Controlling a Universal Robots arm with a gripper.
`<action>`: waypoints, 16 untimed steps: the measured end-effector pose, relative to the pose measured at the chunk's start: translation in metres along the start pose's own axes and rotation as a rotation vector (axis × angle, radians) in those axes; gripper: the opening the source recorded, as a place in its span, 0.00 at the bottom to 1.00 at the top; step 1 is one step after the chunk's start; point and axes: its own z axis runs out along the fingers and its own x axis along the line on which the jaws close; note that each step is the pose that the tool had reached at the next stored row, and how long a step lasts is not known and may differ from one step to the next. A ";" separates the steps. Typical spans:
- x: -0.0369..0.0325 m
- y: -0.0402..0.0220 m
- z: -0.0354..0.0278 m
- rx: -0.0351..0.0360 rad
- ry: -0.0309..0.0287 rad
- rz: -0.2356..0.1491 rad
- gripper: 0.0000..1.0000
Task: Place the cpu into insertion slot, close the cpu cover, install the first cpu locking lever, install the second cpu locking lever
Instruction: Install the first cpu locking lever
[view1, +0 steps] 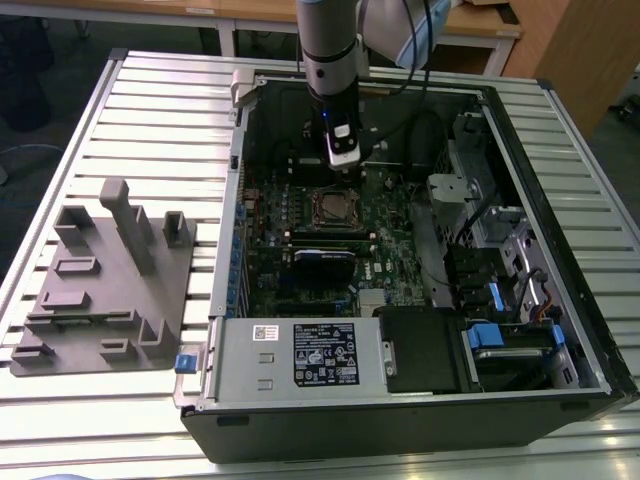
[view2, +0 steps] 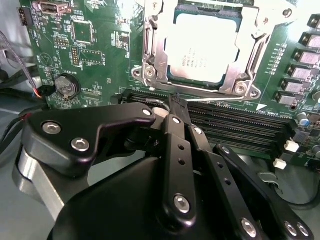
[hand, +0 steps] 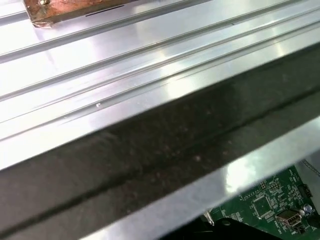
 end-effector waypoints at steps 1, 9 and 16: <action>0.0001 0.0000 0.0000 -0.0007 0.0004 0.000 0.11; 0.0010 -0.0001 -0.0002 -0.0075 0.0034 0.002 0.11; 0.0010 -0.0001 0.0001 -0.0120 0.0052 0.003 0.11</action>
